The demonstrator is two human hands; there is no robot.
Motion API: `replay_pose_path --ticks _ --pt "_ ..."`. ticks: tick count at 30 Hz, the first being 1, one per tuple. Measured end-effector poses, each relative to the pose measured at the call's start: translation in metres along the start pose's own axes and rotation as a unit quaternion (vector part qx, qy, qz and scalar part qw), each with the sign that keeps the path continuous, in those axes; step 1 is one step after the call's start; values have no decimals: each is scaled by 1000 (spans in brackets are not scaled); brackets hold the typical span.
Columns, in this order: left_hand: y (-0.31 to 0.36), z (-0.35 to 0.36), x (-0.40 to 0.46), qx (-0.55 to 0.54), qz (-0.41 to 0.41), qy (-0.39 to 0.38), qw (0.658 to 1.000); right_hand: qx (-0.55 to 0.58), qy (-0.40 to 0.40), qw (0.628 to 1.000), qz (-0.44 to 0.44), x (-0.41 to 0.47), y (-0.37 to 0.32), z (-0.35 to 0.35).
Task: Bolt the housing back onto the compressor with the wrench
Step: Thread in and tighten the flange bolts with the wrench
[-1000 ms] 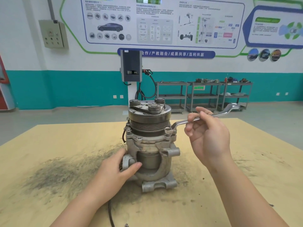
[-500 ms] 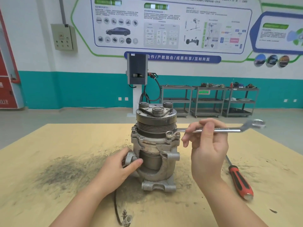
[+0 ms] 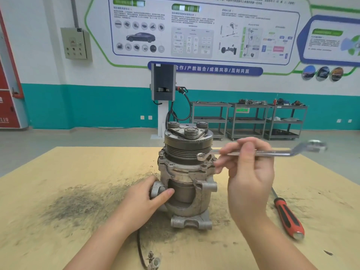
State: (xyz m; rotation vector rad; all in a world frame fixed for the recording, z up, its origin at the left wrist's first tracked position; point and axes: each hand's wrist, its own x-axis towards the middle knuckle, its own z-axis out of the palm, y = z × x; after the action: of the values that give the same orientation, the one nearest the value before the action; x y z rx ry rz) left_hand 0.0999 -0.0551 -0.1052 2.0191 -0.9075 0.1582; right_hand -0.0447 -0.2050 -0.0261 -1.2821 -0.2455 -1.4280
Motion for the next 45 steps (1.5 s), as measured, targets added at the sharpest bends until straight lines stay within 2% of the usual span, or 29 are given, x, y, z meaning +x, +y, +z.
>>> replay_pose_path --ticks 2,4,11,13,17,21,23,25,26,27,29,31,32,35,39,42,44,45 --pt "2 0 -1 7 -1 5 1000 68 53 990 114 13 2 -9" --pt "3 0 -1 11 2 7 1000 108 66 974 186 22 7 -18" --pt "6 -2 -3 28 -2 8 1000 219 62 908 351 37 20 -28" --pt "6 -1 -4 22 -6 7 1000 223 73 908 348 34 23 -27" --pt "6 -1 -4 16 -13 5 1000 125 59 976 170 18 22 -23" --pt "4 0 -4 13 -16 3 1000 0 19 999 -37 -2 19 -15" --pt "3 0 -4 18 -16 3 1000 -76 -68 983 -154 -11 17 -10" --pt "4 0 -3 22 -12 6 1000 -175 -156 936 -261 -15 18 -9" --pt "4 0 -4 22 -9 9 1000 -211 -182 913 -296 -15 18 -8" --pt "3 0 -4 20 -6 11 1000 -221 -190 907 -303 -14 18 -8" --pt "3 0 -4 19 -6 8 1000 -164 -145 947 -233 -10 12 -6" --pt "3 0 -4 20 -11 4 1000 -51 -53 991 -116 -1 4 -7" --pt "3 1 -4 17 -12 5 1000 -3 -7 998 -55 4 1 -10" --pt "4 1 -4 9 -15 3 1000 88 51 989 108 17 1 -18" --pt "3 1 -4 15 -22 1 1000 153 63 957 238 26 11 -23" --pt "2 2 -4 16 -29 0 999 172 54 944 277 30 14 -25" --pt "2 2 -5 10 -32 -2 999 142 60 962 223 23 16 -22" --pt "2 2 -5 5 -33 -4 999 109 64 979 161 16 16 -19"
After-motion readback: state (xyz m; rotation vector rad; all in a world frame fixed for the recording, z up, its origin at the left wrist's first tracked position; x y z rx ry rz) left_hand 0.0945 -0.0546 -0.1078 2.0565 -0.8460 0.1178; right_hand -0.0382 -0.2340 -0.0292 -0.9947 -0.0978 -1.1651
